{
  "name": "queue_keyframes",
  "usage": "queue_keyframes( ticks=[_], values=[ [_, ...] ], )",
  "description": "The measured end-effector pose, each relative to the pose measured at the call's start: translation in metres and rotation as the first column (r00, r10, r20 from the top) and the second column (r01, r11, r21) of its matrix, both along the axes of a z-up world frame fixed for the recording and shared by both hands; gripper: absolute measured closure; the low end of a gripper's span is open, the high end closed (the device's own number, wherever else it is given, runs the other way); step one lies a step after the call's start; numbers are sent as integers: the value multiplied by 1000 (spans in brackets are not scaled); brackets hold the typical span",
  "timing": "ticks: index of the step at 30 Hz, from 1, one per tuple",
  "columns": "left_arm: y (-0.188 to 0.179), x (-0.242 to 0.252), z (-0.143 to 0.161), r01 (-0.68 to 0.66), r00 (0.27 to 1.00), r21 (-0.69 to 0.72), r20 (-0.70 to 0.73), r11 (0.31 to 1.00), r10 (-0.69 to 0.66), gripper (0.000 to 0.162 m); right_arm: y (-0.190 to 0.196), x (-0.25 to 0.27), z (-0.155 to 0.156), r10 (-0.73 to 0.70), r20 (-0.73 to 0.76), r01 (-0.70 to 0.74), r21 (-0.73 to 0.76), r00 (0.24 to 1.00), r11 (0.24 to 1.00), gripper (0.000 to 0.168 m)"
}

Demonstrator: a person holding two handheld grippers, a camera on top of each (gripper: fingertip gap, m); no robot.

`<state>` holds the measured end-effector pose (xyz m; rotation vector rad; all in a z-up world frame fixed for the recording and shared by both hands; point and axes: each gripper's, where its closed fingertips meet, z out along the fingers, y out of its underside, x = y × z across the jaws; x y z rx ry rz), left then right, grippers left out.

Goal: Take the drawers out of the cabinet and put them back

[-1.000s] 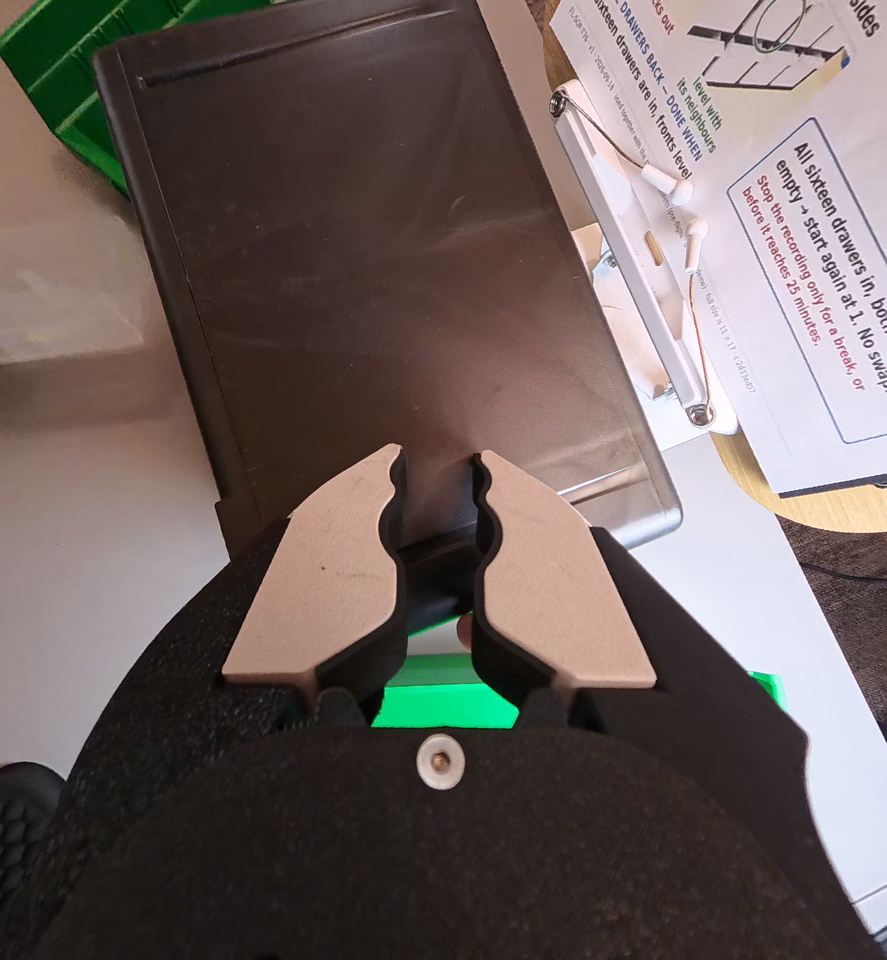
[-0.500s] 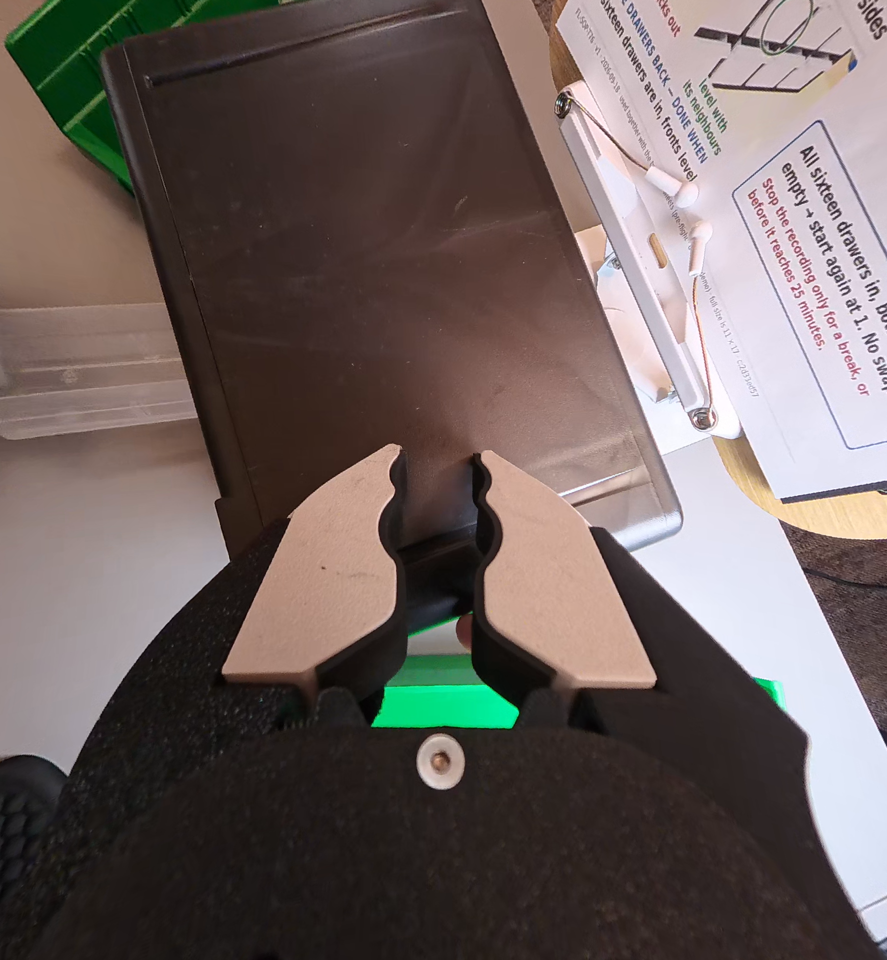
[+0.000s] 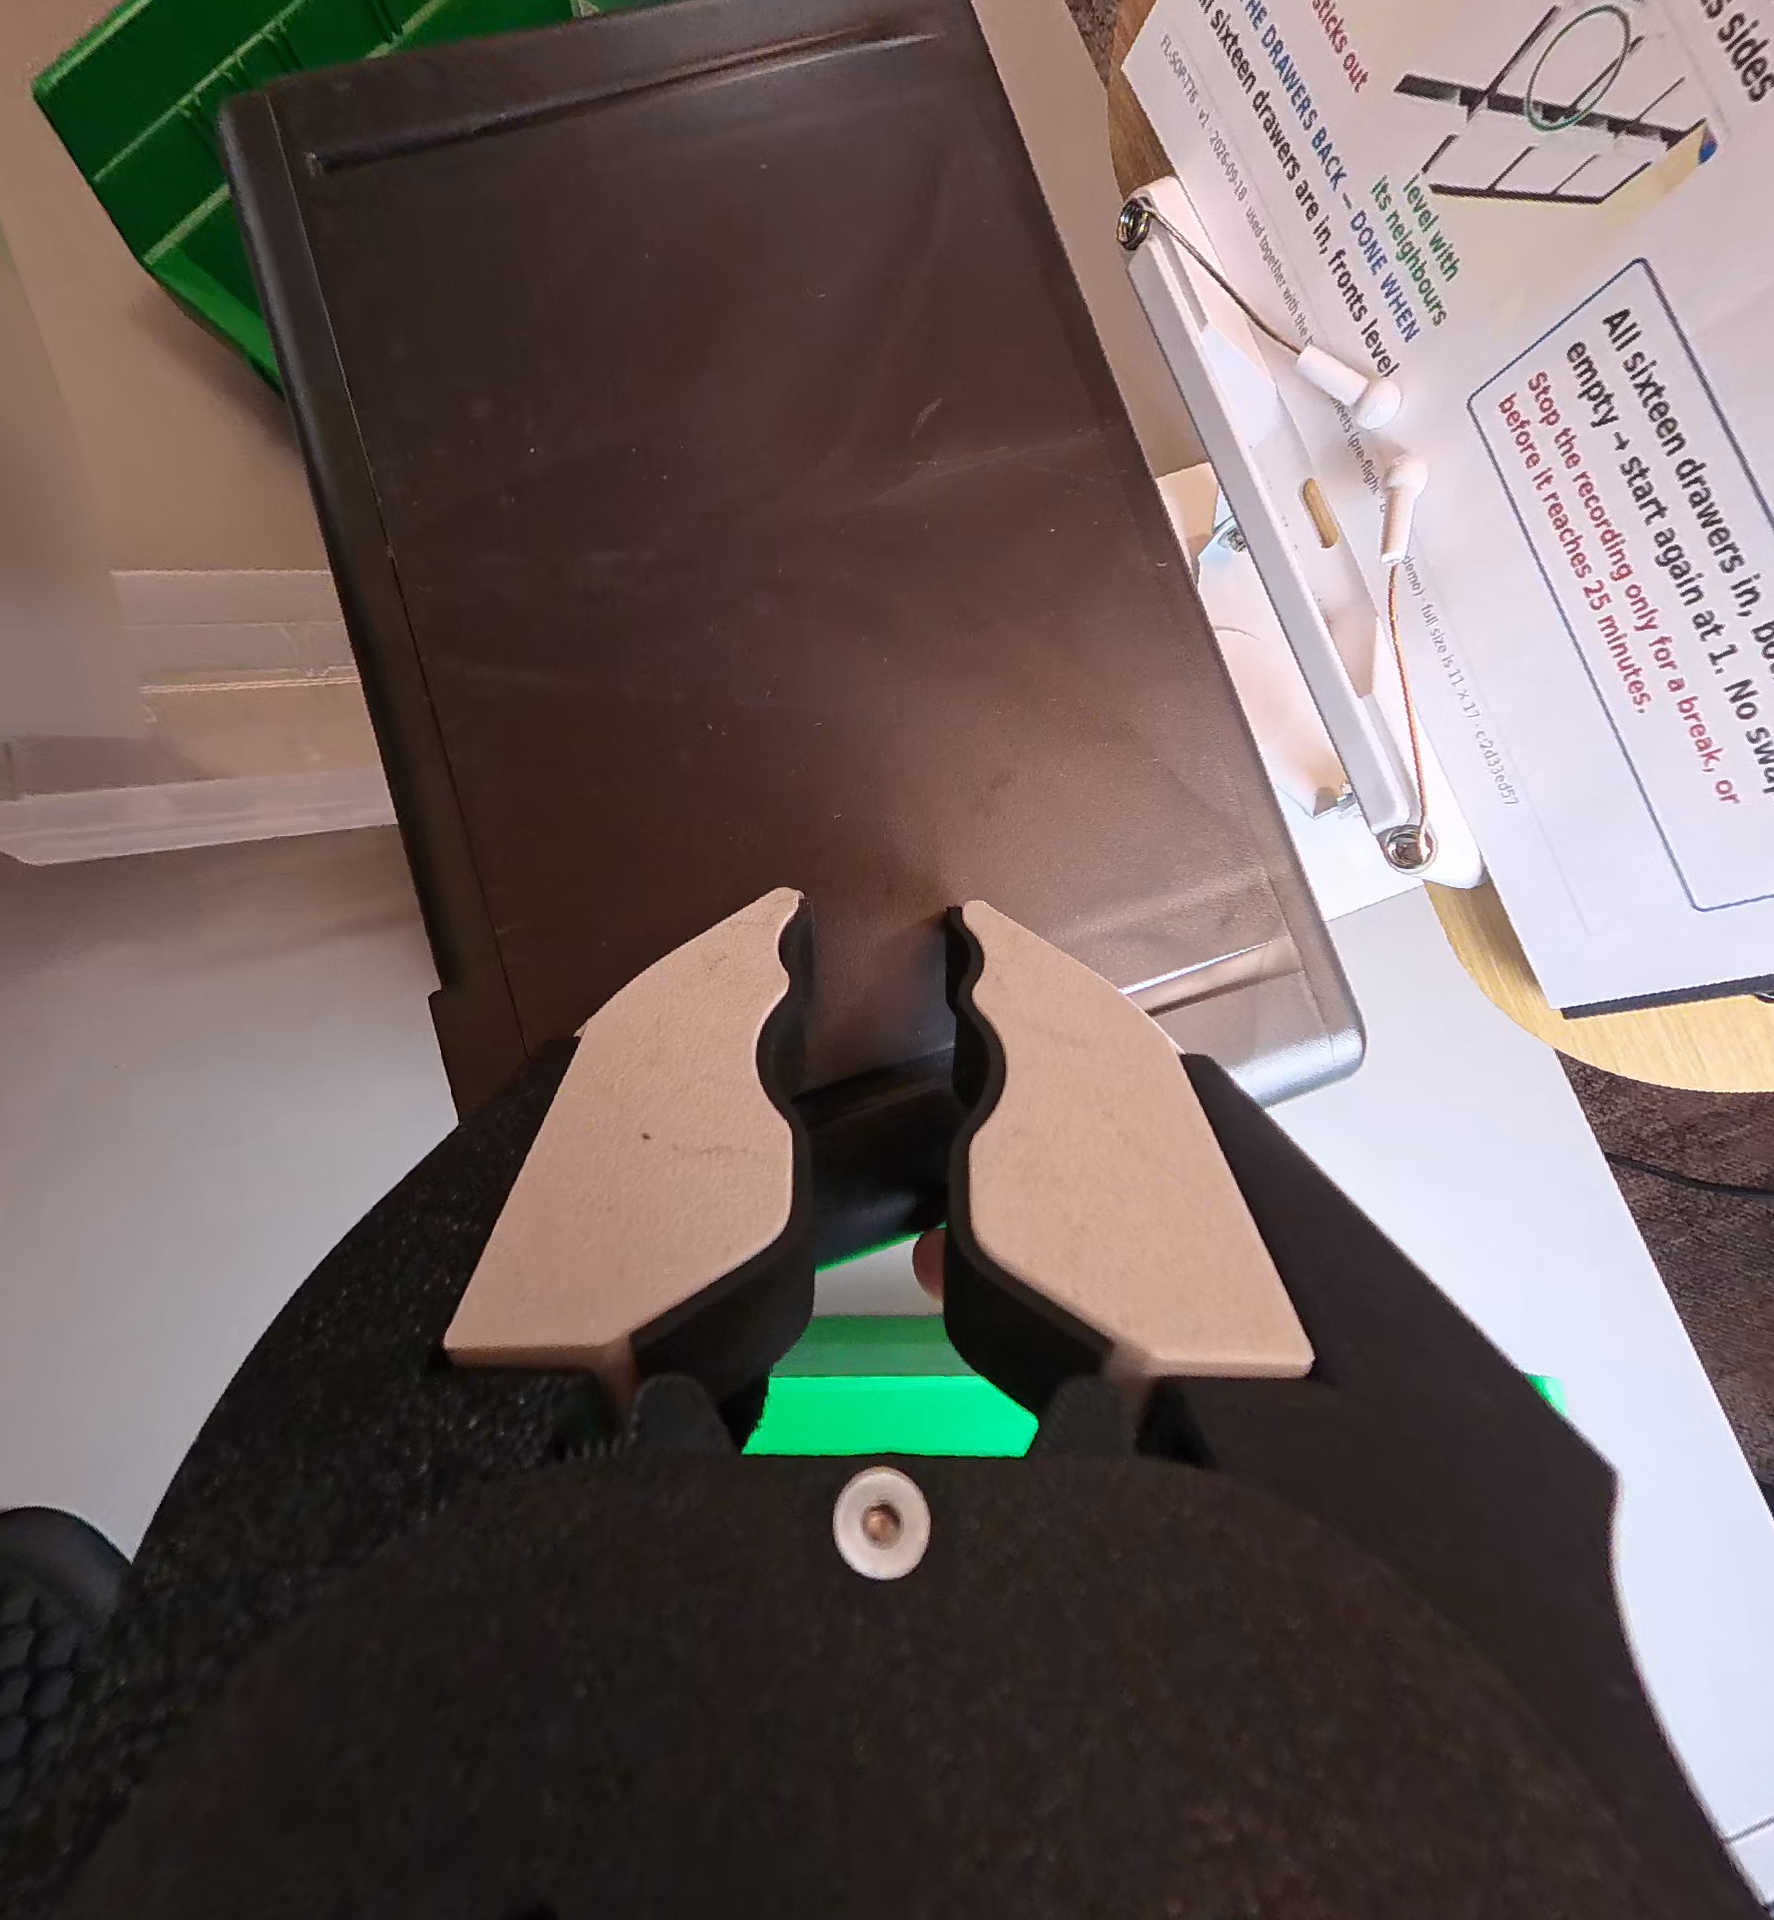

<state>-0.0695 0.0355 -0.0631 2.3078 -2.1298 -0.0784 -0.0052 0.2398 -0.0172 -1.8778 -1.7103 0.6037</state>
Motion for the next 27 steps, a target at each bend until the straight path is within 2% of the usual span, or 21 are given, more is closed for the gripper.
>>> queue_keyframes(
  ticks=[7,12,15,18,20,24,27],
  values=[
    [3,6,-14,43,999,154,-18,987,-41,142,0,0,0,4,-6,-4,3,1000,1000,144],
    [8,0,-30,88,996,307,-48,948,-76,142,0,0,0,6,10,-6,4,1000,1000,144],
    [28,-12,-41,108,993,449,-89,887,-75,142,-1,0,0,7,15,-7,2,1000,1000,144],
    [41,-6,-46,31,998,508,31,861,-54,142,0,0,0,6,23,-6,-3,1000,1000,144],
    [60,-10,-40,21,998,601,32,799,-51,142,-1,0,0,5,30,-5,-5,1000,1000,144],
    [89,-15,-35,-29,996,702,76,712,-35,142,-1,0,0,-1,45,1,-6,999,1000,144],
    [106,-16,-30,-84,991,783,133,616,-33,137,-1,0,0,-6,44,6,-5,999,1000,145]
  ],
)
